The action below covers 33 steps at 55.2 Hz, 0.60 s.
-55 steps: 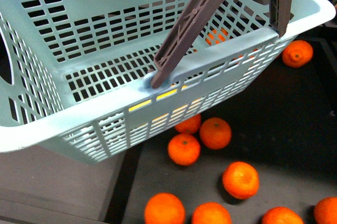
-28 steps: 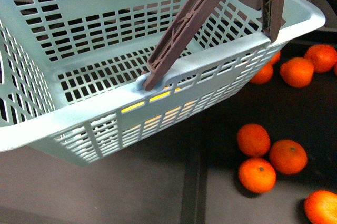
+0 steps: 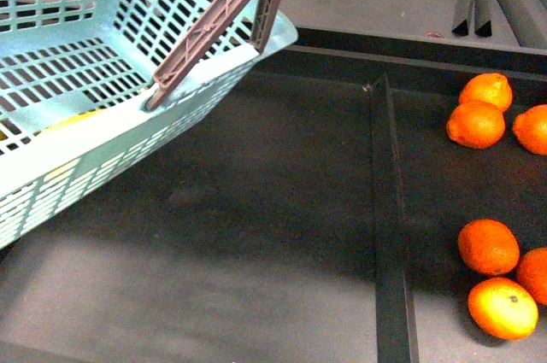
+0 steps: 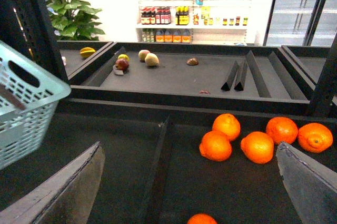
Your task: Pick mango and avocado into basket
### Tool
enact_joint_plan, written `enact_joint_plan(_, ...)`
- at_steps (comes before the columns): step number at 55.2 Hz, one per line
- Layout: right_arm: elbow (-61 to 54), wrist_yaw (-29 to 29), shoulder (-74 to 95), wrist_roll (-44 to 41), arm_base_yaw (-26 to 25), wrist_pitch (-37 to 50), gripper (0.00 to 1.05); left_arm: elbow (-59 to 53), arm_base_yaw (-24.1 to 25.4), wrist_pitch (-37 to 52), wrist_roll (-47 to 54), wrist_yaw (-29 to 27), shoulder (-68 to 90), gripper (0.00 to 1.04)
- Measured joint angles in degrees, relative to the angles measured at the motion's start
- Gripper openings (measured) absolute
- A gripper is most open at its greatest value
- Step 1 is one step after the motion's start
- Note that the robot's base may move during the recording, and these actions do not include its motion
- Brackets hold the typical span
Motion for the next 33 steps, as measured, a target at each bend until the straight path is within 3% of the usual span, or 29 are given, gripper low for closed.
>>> enact_joint_plan(13,0.0,0.0,0.0,0.0,0.0,0.0,0.97,-1.5,3.2,14.1,-16.1,6.0,12.7,0.07)
enact_joint_plan(22,0.0,0.0,0.0,0.0,0.0,0.0,0.97,4.4,4.8,13.3,-15.0,10.2,22.0,0.07)
enact_joint_plan(33,0.0,0.0,0.0,0.0,0.0,0.0,0.97,1.9,5.7,14.8,-13.6,13.3,24.6,0.07)
